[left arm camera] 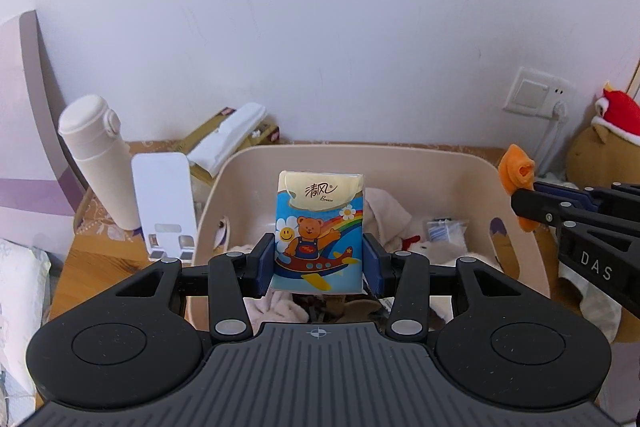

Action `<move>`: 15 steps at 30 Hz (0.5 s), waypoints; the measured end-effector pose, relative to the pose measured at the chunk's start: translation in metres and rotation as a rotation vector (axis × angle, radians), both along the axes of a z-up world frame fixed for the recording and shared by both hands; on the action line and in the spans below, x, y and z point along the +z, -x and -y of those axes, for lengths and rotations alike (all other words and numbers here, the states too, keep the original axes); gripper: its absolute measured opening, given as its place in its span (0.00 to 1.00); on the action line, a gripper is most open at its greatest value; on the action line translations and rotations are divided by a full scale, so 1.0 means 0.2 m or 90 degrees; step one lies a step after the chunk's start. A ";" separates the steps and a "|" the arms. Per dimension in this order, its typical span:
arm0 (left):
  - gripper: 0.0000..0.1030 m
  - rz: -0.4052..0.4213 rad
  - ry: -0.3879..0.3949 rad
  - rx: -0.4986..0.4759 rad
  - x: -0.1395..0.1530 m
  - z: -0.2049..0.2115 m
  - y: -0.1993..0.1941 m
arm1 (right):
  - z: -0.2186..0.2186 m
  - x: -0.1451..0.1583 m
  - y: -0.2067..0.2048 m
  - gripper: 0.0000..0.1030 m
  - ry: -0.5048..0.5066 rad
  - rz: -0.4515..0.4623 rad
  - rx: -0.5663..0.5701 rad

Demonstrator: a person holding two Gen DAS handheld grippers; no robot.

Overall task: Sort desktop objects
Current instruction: 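Lift the tissue pack with the left gripper into the basket while the right carries the sock there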

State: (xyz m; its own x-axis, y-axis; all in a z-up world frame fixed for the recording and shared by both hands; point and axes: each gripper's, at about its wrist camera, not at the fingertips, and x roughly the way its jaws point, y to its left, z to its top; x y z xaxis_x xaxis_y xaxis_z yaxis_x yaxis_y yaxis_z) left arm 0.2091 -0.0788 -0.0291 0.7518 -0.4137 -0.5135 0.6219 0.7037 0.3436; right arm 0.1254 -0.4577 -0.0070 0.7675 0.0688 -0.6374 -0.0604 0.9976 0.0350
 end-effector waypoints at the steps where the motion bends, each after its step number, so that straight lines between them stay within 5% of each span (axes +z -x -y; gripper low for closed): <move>1: 0.44 -0.002 -0.004 0.001 -0.01 0.01 -0.01 | 0.00 -0.01 -0.01 0.12 -0.003 -0.007 0.002; 15: 0.45 -0.074 -0.056 0.048 -0.17 0.05 -0.20 | -0.01 -0.18 -0.12 0.12 -0.040 -0.080 0.016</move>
State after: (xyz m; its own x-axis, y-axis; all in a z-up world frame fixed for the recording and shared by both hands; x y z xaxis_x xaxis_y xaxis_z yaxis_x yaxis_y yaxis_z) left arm 0.2487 -0.0890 -0.0622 0.7122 -0.3083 -0.6307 0.6079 0.7201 0.3345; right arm 0.1487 -0.4550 -0.0433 0.6791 0.1293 -0.7226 -0.0760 0.9915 0.1060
